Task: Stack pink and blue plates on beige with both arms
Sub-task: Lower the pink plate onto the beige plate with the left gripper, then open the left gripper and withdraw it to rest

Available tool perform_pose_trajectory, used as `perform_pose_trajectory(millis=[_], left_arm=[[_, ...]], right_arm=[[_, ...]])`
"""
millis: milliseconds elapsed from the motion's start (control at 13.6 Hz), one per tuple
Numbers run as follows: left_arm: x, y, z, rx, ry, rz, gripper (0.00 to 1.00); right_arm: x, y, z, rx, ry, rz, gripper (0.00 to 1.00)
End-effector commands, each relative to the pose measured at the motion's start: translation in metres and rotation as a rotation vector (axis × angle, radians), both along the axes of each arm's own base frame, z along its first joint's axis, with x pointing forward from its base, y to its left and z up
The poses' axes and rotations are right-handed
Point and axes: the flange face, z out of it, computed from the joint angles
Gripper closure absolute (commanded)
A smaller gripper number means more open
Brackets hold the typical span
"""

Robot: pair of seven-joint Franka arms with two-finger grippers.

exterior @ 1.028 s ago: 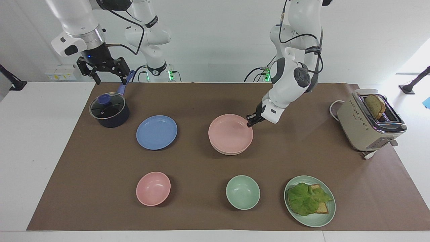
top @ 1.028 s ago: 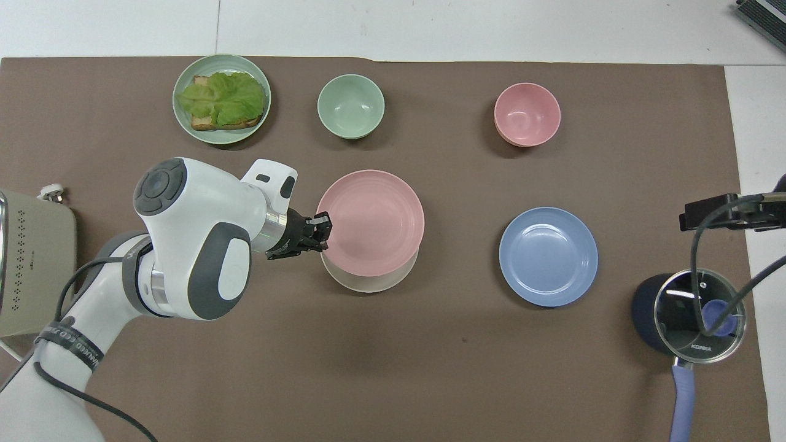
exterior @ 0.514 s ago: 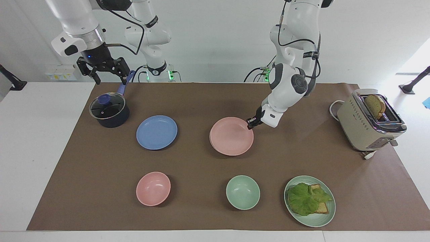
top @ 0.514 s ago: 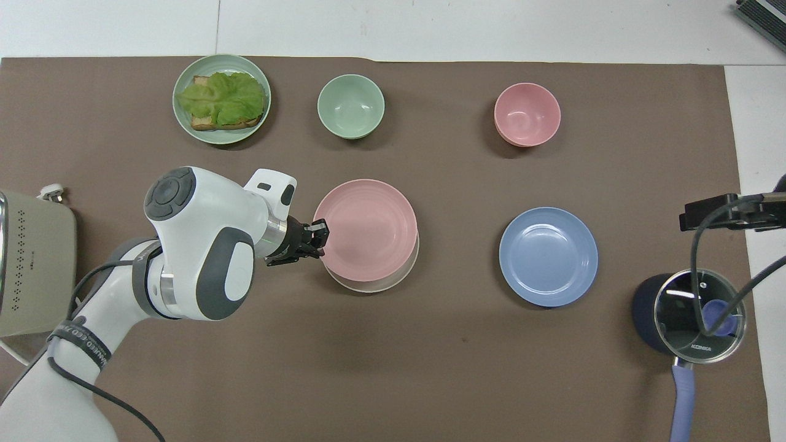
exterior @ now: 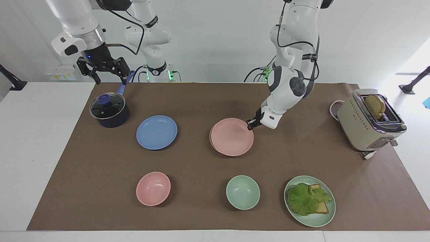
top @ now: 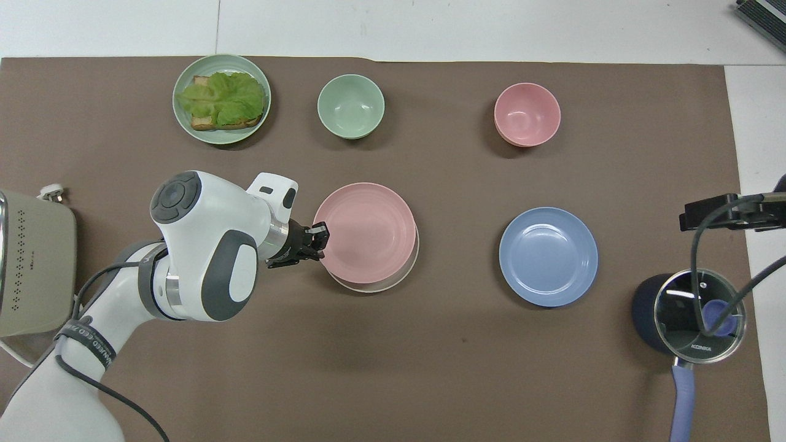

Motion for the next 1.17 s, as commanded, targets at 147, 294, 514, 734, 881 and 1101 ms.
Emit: perform_pose_trajectory(millis=[147, 294, 514, 734, 881, 1101], left_arm=[[-0.002, -0.001, 0.001, -0.013, -0.023, 0.007, 0.00], [-0.001, -0.001, 0.001, -0.014, -0.025, 0.006, 0.00], [-0.001, -0.001, 0.002, -0.014, -0.013, 0.004, 0.00], [0.000, 0.001, 0.004, 0.015, -0.023, -0.020, 0.00], [0.007, 0.012, 0.016, 0.060, -0.027, -0.060, 0.00], [0.025, 0.044, 0.042, 0.157, -0.007, -0.115, 0.00]], right_arm=[[-0.006, -0.003, 0.002, 0.022, -0.002, 0.001, 0.00], [-0.006, -0.003, 0.002, 0.022, -0.002, 0.001, 0.00], [-0.006, -0.003, 0.002, 0.022, -0.002, 0.001, 0.00], [-0.006, -0.003, 0.002, 0.022, -0.002, 0.001, 0.00], [-0.006, -0.003, 0.002, 0.022, -0.002, 0.001, 0.00], [-0.006, -0.003, 0.002, 0.022, -0.002, 0.001, 0.00]])
